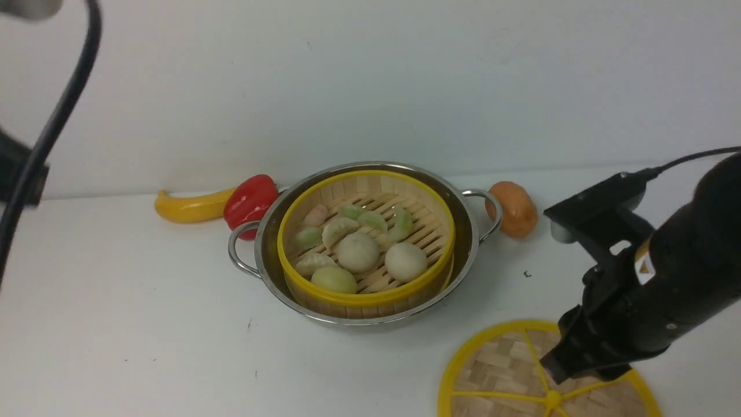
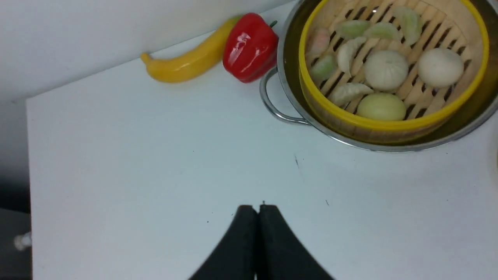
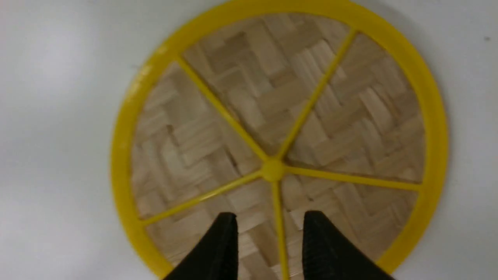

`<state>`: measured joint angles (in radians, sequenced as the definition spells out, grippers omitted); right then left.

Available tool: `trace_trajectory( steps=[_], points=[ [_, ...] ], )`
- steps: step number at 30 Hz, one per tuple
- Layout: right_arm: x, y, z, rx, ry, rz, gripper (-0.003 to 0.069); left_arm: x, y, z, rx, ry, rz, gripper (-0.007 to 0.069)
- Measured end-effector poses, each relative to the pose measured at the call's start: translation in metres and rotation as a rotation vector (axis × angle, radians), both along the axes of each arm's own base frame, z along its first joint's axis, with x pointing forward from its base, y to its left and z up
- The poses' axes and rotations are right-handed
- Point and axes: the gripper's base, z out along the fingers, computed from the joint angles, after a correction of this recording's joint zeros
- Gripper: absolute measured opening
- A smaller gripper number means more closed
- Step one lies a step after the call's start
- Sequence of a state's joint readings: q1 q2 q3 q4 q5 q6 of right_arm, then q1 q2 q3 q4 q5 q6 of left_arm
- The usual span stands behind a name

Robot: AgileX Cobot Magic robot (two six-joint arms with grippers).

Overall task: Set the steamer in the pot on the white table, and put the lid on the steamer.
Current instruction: 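Move the gripper down to the bamboo steamer lid and grasp its center knob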

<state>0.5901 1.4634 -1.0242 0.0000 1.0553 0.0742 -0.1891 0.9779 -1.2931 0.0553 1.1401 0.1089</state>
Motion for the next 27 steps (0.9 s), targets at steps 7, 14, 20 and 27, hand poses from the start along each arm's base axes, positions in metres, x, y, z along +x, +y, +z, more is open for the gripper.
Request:
trace_trajectory(
  steps=[7, 14, 20, 27],
  points=[
    [0.012, 0.008, -0.017, -0.019, -0.006, -0.019, 0.0249, -0.069, 0.009, -0.054, -0.073, -0.135, -0.027, -0.0011],
    [0.017, 0.019, -0.041, 0.000, 0.080, -0.022, 0.0249, -0.099, 0.006, -0.100, -0.168, -0.076, -0.057, -0.0011],
    [0.021, 0.022, -0.061, -0.028, 0.129, -0.024, 0.0249, -0.101, 0.004, -0.105, -0.200, -0.065, -0.066, -0.0003],
    [0.024, 0.022, -0.075, -0.051, 0.122, -0.013, 0.0249, -0.102, 0.004, -0.105, -0.201, -0.065, -0.069, -0.0002]
  ],
)
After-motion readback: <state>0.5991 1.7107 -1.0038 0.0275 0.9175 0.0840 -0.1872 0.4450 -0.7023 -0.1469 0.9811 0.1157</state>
